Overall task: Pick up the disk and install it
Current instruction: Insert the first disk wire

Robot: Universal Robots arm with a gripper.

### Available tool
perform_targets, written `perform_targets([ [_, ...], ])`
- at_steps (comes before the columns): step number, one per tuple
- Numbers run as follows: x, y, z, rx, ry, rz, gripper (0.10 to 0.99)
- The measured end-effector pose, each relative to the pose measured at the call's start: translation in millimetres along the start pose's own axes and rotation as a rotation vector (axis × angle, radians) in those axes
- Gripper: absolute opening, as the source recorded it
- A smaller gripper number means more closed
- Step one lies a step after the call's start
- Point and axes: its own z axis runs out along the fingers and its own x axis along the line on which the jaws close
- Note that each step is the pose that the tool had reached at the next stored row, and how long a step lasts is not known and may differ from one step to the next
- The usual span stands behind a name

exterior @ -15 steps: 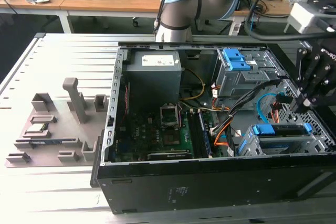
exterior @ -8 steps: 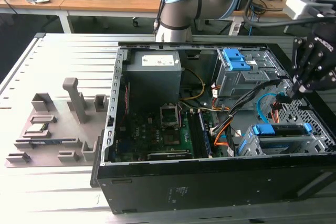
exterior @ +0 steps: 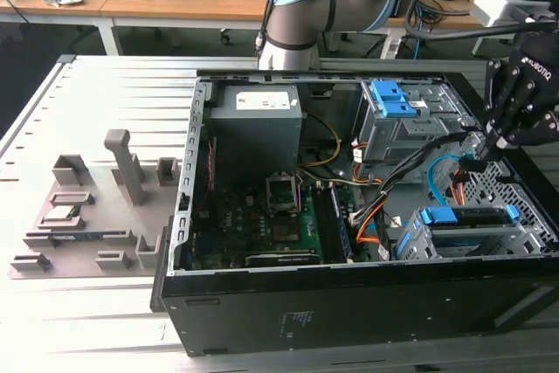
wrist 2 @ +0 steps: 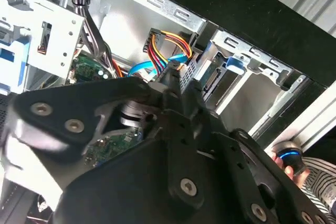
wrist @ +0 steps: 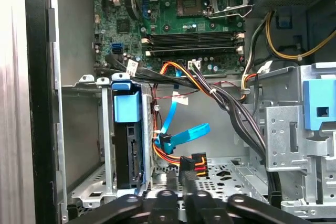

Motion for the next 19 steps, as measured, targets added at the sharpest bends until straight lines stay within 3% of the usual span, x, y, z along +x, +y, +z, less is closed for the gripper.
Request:
perform_targets([
  [1,0.0,0.0,0.0,0.0,0.0002,0.0,0.294],
  [3,0.0,0.0,0.0,0.0,0.0006,0.0,0.42],
  [4,-0.2,0.0,0.3,0.0,0.0036,0.0,0.42],
  [5,-1.3,0.2,1.3,0.001,0.0133,0.0,0.42],
  [8,-7.0,1.7,10.0,0.001,0.0166,0.0,0.42],
  [11,-7.7,2.2,17.4,0.001,0.0251,0.0,0.42],
  [14,-7.8,2.4,19.7,0.002,0.0405,0.001,0.42],
  [19,-7.9,2.4,21.8,0.002,0.0411,0.001,0.42],
])
